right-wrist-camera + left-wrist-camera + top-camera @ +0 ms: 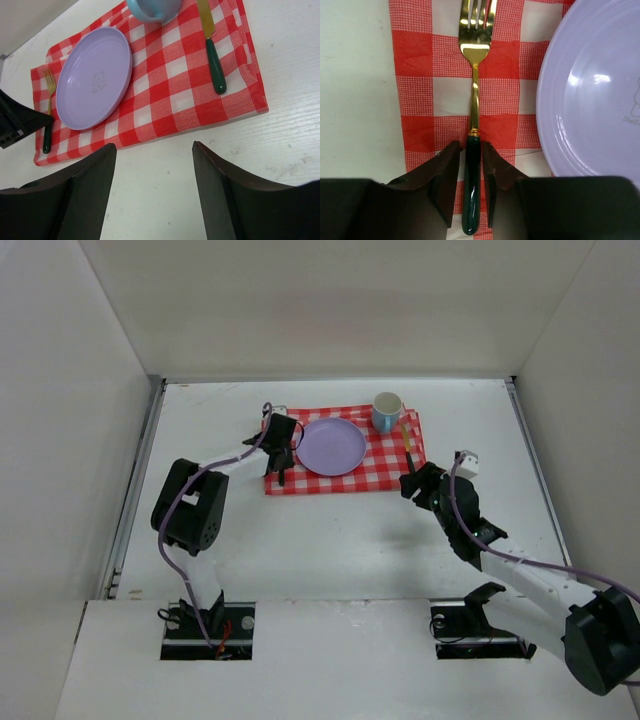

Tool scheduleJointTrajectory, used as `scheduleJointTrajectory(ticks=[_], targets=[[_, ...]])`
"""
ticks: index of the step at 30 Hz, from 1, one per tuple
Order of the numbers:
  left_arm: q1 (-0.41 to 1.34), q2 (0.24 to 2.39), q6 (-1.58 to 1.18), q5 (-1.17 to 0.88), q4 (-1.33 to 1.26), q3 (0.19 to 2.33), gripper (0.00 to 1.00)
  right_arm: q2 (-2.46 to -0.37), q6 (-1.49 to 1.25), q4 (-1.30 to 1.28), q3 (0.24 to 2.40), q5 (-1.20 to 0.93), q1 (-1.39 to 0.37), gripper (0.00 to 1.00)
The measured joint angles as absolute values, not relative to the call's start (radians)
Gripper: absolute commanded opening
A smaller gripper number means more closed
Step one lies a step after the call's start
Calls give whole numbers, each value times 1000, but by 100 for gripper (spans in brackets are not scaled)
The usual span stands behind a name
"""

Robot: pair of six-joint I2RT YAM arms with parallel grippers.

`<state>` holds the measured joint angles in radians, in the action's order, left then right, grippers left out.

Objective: Set the dinner table for one person

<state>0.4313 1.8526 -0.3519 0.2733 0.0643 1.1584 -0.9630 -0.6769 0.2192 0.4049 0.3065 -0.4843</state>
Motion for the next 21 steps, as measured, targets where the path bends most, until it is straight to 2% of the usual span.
scheduleJointTrajectory(ticks=[7,15,16,19,20,21], targets=[[433,1793,-381,286,46,1114,41,-949,-677,220,405,307,-484,71],[430,1376,-514,303,-40,845,43,-943,-677,224,405,307,-478,69],[421,1321,-537,304,-47,806,43,-942,-677,226,405,308,-478,64],[367,1168,-606,310,-55,682,42,-929,-673,226,402,315,-472,27],[347,1131,-625,314,-49,649,43,-920,-676,227,399,318,-468,19],[323,1091,-646,318,-38,610,43,-907,-681,226,395,321,-464,16]])
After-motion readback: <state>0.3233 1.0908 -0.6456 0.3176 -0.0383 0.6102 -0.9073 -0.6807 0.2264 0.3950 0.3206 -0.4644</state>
